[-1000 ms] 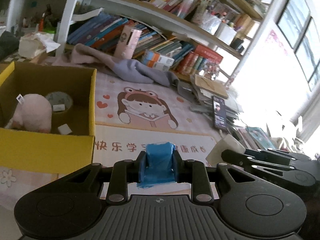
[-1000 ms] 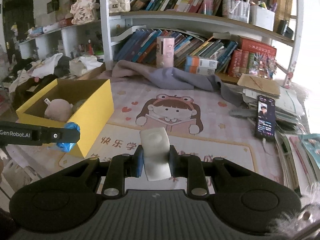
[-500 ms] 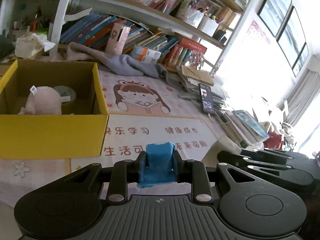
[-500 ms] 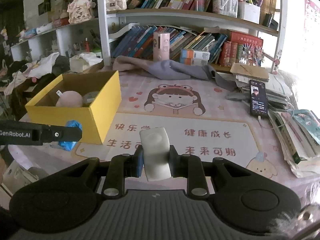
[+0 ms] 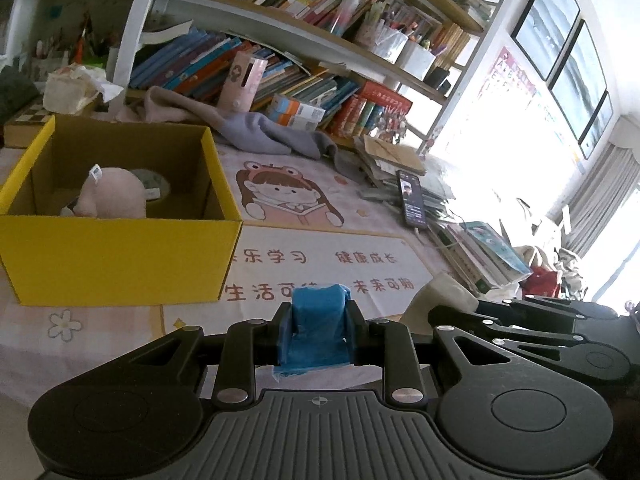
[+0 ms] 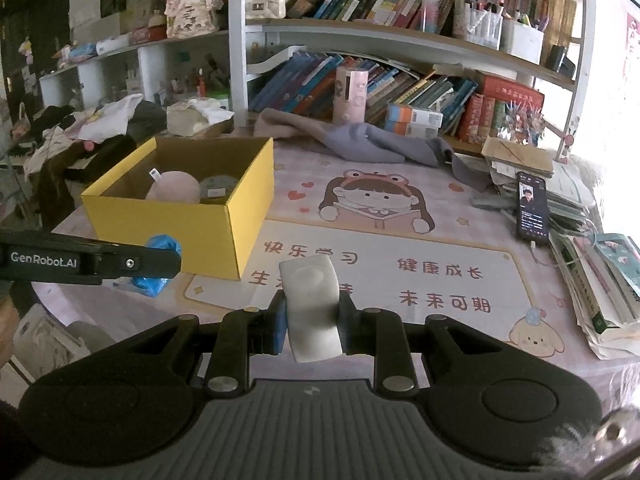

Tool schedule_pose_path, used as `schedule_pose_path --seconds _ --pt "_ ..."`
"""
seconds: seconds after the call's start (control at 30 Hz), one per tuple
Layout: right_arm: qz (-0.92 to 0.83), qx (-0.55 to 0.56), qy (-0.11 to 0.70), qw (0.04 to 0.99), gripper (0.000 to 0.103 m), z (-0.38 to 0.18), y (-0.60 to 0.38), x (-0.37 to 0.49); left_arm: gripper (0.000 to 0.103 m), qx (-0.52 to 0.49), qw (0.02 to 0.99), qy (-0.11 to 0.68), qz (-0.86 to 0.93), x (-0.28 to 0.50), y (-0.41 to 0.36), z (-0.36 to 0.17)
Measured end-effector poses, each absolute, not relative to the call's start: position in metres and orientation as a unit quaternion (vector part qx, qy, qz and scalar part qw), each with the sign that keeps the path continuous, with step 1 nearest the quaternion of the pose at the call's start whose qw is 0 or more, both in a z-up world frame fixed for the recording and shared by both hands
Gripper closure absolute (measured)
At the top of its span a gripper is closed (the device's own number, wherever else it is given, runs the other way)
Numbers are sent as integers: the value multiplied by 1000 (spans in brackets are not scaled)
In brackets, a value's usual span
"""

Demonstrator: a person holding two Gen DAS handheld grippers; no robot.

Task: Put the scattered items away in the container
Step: 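Lift the blue item and white cube and carry them toward the yellow box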

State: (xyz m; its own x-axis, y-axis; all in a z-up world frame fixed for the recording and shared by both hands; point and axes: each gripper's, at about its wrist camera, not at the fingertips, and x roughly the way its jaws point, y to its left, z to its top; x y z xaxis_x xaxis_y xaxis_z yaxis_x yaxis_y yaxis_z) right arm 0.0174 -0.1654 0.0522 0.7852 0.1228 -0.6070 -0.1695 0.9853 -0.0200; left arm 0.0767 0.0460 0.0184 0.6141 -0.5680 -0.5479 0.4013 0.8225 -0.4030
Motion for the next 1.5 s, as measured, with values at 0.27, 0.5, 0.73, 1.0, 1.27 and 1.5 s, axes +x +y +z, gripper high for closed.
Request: schedule_pose_path --seconds 0.27,0.5,0.73,1.0,1.27,1.5 --pt "109 -45 318 941 80 52 -148 18 78 -129 897 342 -250 63 65 20" --pt "160 -58 323 931 80 49 -127 28 78 -144 903 347 -206 55 85 17" --pt "197 -69 327 922 80 46 -111 40 78 -155 905 353 -179 54 97 13" --pt "232 -90 327 912 80 42 -98 64 78 -166 905 358 -157 71 104 8" --pt "256 -101 323 906 80 42 -93 105 78 -160 914 350 -129 100 108 11" --pt "286 -119 288 906 80 51 -83 146 78 -146 931 322 -94 131 116 23"
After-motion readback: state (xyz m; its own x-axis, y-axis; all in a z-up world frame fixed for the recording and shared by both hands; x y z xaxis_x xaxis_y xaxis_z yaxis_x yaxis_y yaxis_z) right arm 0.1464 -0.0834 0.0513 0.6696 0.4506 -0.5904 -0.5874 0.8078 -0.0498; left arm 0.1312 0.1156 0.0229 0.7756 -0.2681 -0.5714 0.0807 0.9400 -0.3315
